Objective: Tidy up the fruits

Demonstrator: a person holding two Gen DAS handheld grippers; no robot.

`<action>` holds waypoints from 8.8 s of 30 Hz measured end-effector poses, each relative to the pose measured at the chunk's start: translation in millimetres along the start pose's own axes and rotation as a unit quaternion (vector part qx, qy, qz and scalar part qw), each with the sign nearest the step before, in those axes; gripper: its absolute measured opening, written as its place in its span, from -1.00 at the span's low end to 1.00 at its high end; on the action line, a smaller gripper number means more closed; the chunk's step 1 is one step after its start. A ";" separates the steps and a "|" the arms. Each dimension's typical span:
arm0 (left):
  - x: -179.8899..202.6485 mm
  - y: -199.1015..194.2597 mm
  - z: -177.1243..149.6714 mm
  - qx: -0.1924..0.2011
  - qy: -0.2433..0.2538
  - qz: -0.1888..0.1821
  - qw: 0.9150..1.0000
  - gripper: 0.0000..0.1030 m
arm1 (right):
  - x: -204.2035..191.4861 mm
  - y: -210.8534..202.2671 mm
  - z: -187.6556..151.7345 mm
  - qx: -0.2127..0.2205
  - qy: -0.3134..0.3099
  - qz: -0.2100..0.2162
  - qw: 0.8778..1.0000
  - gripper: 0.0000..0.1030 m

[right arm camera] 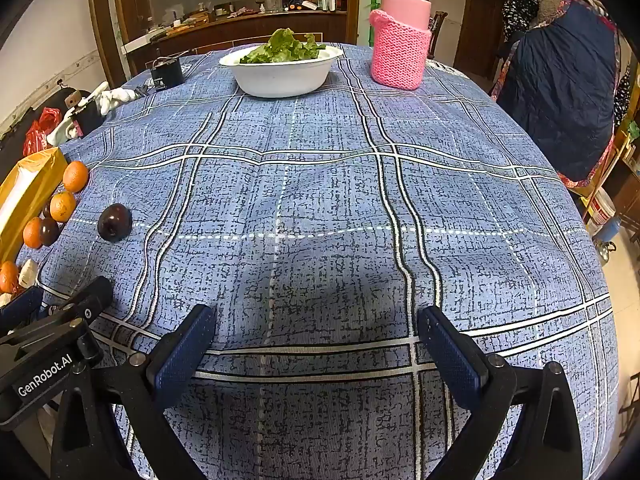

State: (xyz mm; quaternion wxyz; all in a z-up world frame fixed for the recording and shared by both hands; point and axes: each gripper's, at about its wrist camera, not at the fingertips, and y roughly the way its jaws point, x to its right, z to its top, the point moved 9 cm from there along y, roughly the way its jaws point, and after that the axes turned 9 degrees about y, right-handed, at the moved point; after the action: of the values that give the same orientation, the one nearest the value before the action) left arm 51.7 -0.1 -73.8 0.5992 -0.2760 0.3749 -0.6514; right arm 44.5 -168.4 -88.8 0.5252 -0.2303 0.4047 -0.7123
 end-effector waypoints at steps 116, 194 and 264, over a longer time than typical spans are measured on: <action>-84.4 -133.2 -15.1 0.160 0.130 -0.169 0.964 0.84 | -125.3 -38.0 9.1 -0.010 0.014 0.229 0.973 -0.70; -314.7 -109.9 -42.9 0.116 -0.157 -0.168 0.966 0.24 | -289.9 -98.7 -83.0 -0.068 -0.141 0.274 0.949 -0.46; -318.9 -91.2 -46.9 0.096 -0.096 -0.081 0.987 -0.48 | -272.7 -120.2 -89.1 -0.026 -0.101 0.307 0.946 -0.36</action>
State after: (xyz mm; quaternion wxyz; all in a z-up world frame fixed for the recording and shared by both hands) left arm 2.9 322.4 3.0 0.6013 -0.3083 0.2277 -0.7011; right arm 3.3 130.8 -14.4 0.7503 -0.1790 0.4188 -0.4791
